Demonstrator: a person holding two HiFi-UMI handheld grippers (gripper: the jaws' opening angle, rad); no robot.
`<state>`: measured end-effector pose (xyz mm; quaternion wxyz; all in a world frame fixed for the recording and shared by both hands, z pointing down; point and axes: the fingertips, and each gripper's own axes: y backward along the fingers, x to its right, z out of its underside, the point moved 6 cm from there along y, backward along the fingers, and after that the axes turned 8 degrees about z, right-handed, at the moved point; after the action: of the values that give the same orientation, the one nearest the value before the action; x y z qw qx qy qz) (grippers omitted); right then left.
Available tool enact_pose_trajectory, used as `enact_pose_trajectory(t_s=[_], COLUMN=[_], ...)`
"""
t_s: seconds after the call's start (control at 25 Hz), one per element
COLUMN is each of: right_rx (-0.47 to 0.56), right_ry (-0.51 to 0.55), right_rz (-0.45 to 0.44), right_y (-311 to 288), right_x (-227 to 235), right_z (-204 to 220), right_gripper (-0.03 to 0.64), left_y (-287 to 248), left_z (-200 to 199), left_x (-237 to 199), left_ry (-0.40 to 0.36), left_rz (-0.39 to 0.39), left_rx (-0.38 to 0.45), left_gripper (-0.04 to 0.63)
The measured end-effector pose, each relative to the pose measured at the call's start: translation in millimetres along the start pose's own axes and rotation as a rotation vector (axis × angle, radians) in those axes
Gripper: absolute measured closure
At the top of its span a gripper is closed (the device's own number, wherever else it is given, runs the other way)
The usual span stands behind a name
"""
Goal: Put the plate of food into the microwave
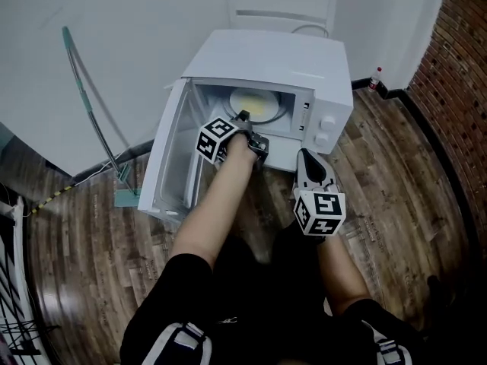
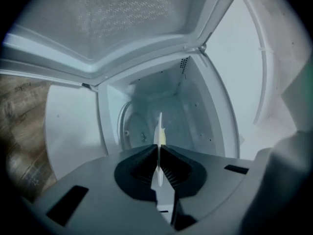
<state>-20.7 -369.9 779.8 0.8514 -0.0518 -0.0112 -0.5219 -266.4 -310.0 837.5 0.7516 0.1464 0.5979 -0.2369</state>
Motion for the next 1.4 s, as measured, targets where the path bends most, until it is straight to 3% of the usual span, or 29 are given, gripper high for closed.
enact_pose_trajectory(t_s=[0.2,0.4,0.52,0.6,0.68,0.88,1.0,1.12,1.24,1.28,1.32,1.4], right_rx=[0.004,0.000,0.000,-0.006,-0.016,-0.036,-0.042,-0.044,-0.043,-0.043,-0.042,-0.040], right_ry=[0.008,0.011,0.011,0.011,0.016,0.021,0.026,0.036,0.044,0.041,0.037,0.031], right_rz=[0.002,-0.004,-0.014,-0.020,-0.031,-0.059,-0.061,-0.055,-0.047,-0.044,-0.041,-0.039], right_y=[-1,-3,-5,-7,-9,-14,-13,-11,-8,-8,-9,-10], right_x=[12,20,20,18,15,8,6,6,7,7,7,5], right_z=[1,0,-1,0,1,3,5,6,6,5,5,5], right_gripper=[0.606,0.606,0.606,0.606,0.606,0.606,0.606,0.606,0.606,0.606,0.606,0.606], left_y=[-29,-48,-53,-55,-56,-59,-64,-68,-59,-53,-45,-25], left_z=[-1,0,-5,-9,-14,-26,-26,-28,-31,-30,-27,-18], left_x=[-4,-12,-16,-17,-17,-16,-19,-21,-12,-8,-3,7], left_ry=[0.031,0.000,-0.056,-0.132,-0.255,-0.707,-0.901,-0.993,-1.044,-1.061,-1.079,-1.115], left_rz=[-0.030,-0.082,-0.110,-0.136,-0.184,-0.334,-0.366,-0.366,-0.342,-0.327,-0.308,-0.264], left_rx=[-0.030,-0.062,-0.091,-0.121,-0.165,-0.233,-0.270,-0.273,-0.206,-0.188,-0.177,-0.176], left_gripper=[0.580,0.577,0.577,0.577,0.571,0.507,0.488,0.464,0.466,0.491,0.583,0.597])
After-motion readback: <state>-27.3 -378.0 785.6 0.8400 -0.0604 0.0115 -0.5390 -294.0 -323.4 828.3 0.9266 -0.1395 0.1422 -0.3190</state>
